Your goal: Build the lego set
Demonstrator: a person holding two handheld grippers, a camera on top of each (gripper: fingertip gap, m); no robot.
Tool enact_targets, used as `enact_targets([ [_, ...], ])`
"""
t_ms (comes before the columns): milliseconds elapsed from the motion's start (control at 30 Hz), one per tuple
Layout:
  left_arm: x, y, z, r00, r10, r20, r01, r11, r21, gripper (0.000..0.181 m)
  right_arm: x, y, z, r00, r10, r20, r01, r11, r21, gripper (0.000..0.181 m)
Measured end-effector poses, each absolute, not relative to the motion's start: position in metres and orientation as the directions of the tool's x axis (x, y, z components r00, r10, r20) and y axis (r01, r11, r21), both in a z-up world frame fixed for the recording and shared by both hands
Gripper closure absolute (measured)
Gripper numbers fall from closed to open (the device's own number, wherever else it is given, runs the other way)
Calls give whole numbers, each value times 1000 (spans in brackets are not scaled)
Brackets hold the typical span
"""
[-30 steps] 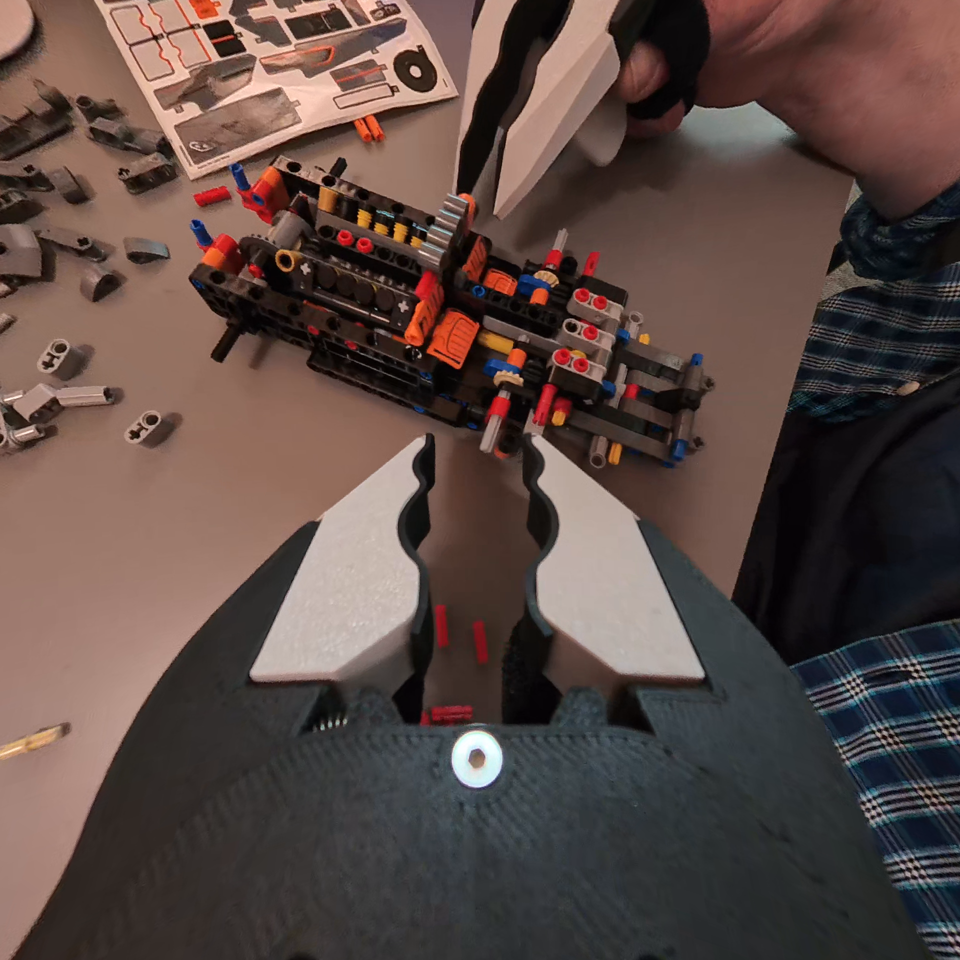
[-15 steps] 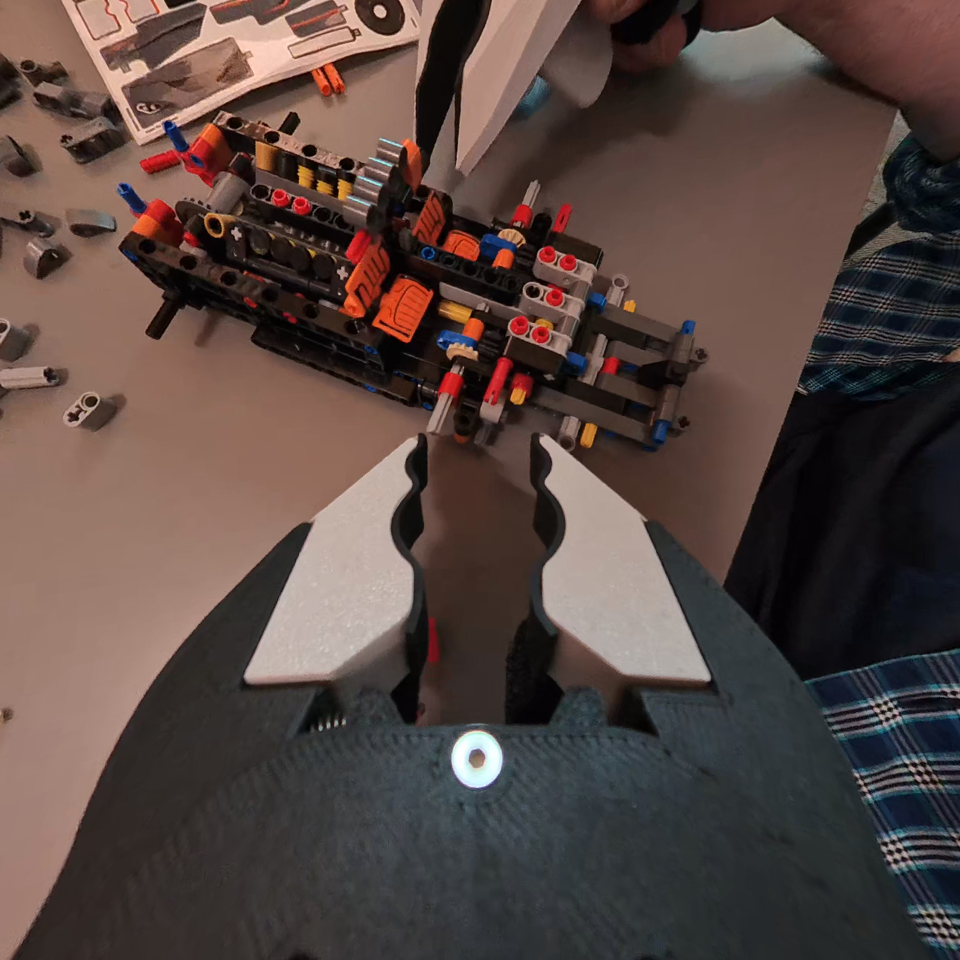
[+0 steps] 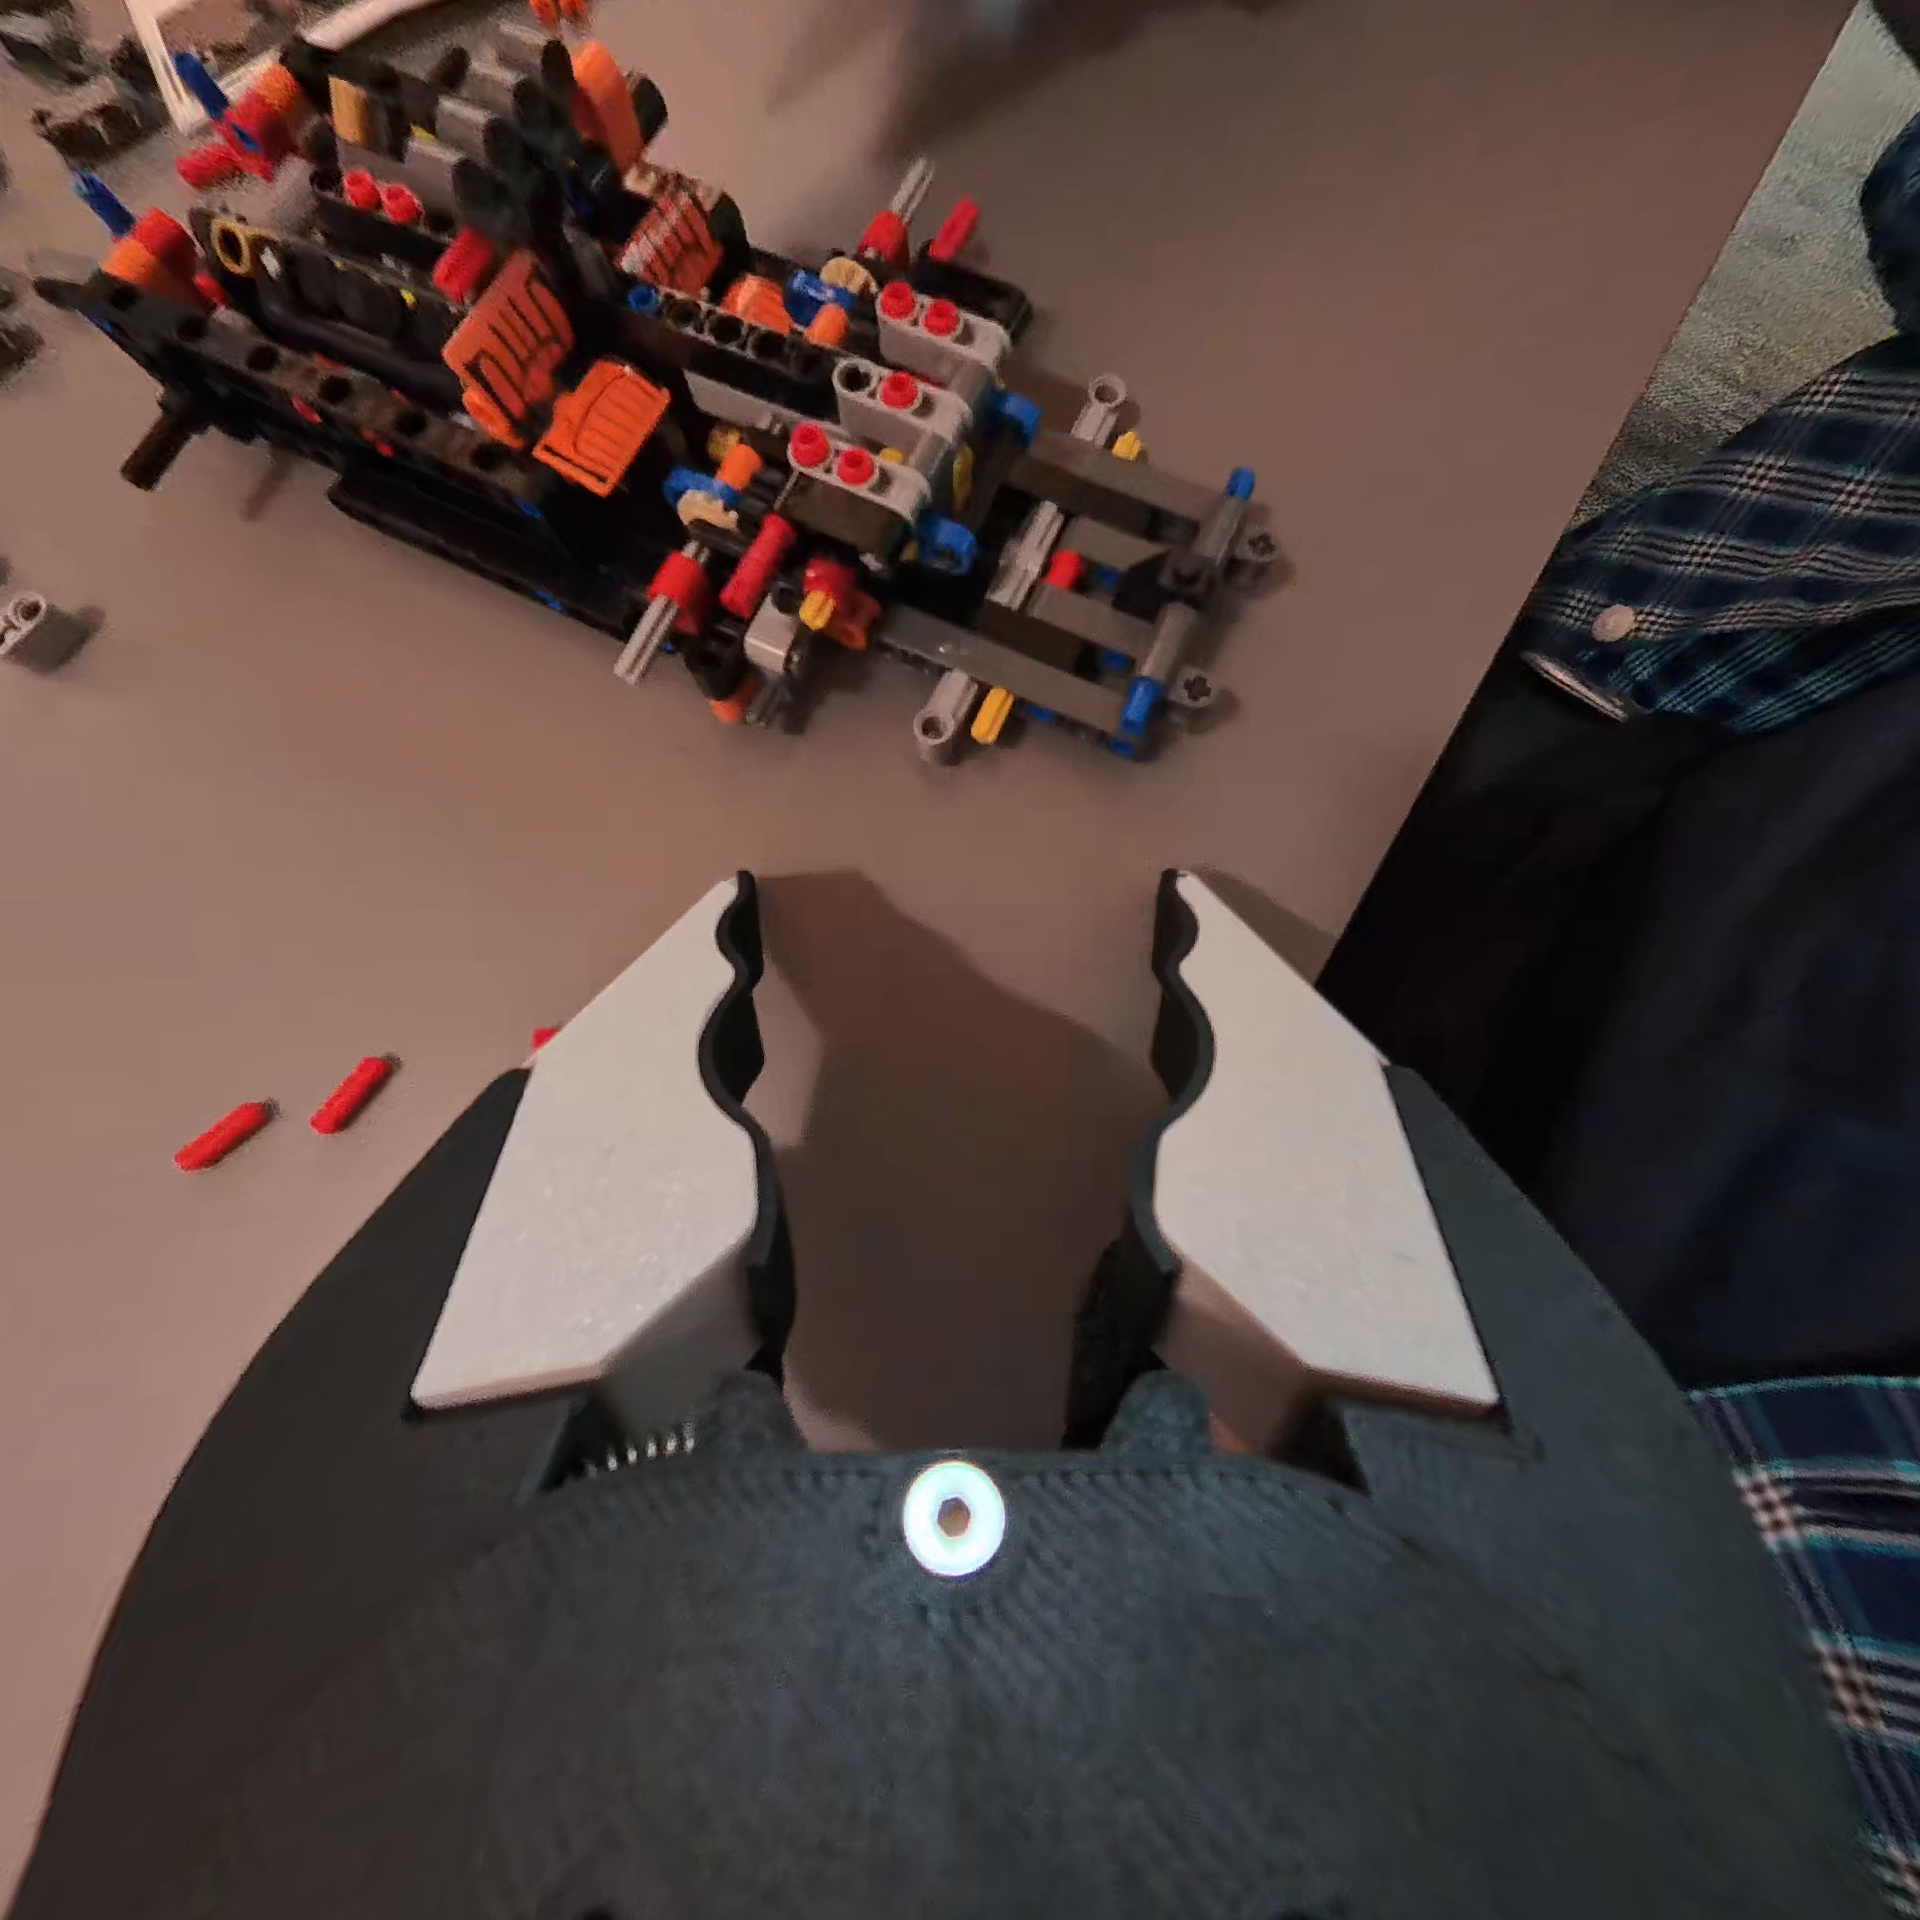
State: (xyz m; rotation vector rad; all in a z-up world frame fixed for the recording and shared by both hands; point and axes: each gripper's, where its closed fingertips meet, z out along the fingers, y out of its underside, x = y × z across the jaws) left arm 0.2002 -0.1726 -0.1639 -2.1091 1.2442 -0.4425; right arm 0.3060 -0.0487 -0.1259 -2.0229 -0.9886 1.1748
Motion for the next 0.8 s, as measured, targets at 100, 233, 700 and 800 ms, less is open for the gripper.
enact_targets([
  [100,201,-173,-165,513,-858,-17,-635,-366,-681,104,308,-47,-126,340,825,-451,298,-550,-780,160],
  [233,202,-173,-165,514,-858,-12,-604,-351,-716,100,309,-46,-126,343,825,-449,302,-549,-779,160],
  [700,203,-172,-165,513,-859,-10,-585,-341,-736,100,310,-45,-127,344,820,-457,298,-557,-775,159],
  [800,203,-172,-165,513,-858,-10,-584,-341,-737,100,311,-44,-126,341,816,-467,289,-564,-774,159],
])
